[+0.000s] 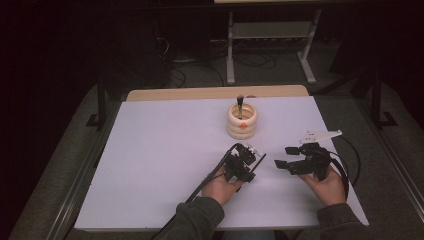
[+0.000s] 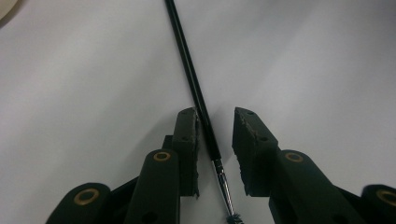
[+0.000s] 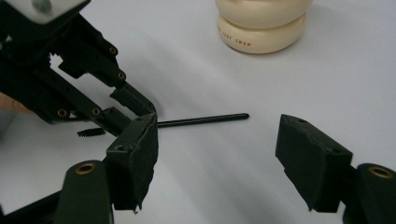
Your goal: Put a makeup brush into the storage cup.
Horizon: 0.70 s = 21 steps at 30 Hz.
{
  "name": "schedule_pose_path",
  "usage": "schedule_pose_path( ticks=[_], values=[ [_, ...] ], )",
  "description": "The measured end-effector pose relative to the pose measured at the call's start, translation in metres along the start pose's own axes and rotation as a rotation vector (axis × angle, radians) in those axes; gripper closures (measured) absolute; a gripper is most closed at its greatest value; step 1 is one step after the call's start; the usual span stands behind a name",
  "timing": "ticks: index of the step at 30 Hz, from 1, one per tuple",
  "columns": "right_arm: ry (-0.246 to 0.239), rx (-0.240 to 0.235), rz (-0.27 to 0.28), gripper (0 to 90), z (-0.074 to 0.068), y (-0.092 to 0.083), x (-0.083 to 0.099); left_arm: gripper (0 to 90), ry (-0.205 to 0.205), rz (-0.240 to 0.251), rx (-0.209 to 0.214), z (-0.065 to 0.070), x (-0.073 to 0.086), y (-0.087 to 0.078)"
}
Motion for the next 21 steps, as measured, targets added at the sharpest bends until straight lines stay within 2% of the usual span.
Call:
schedule_pose_path(
  ticks=[2, 4, 6, 10, 14, 16, 21],
  values=[
    [0.000, 0.002, 0.006, 29.2, 0.0009, -0.0002, -0.0003, 75.7, 0.015, -0.002, -0.045, 0.0025, 0.0004, 0.0011],
    [0.003, 0.002, 0.009, 29.4, 0.0009, -0.0007, -0.0003, 79.9, 0.010, -0.002, -0.056, 0.0059, 0.0004, 0.0021],
    [0.016, 0.000, 0.006, 29.4, -0.0002, -0.0013, -0.0002, 81.0, 0.030, -0.010, -0.074, 0.0061, -0.0004, 0.0022],
    [0.000, 0.010, 0.010, 29.7, 0.0005, -0.0006, -0.0004, 83.3, 0.014, -0.017, -0.051, 0.0049, -0.0007, 0.0025],
    [-0.005, 0.012, 0.004, 30.0, -0.0002, 0.0000, -0.0004, 85.7, 0.021, -0.043, -0.059, 0.0049, -0.0022, 0.0024],
    [-0.010, 0.016, 0.001, 30.1, -0.0005, 0.0017, -0.0010, 85.8, 0.019, -0.072, -0.046, 0.0046, -0.0034, 0.0022],
    [-0.004, 0.014, -0.005, 30.4, 0.0001, 0.0012, -0.0001, 86.1, 0.017, -0.079, -0.007, 0.0019, -0.0042, 0.0019]
  ],
)
Point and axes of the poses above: each handheld gripper's, and its own axes: y roughly forward along the jaws, x roughly out of its underside, z roughly to its right, the point moved 8 cm from there along y, roughly forward along the jaws, and after that the axes turned 14 degrees about -z, right-handed, at the moved point
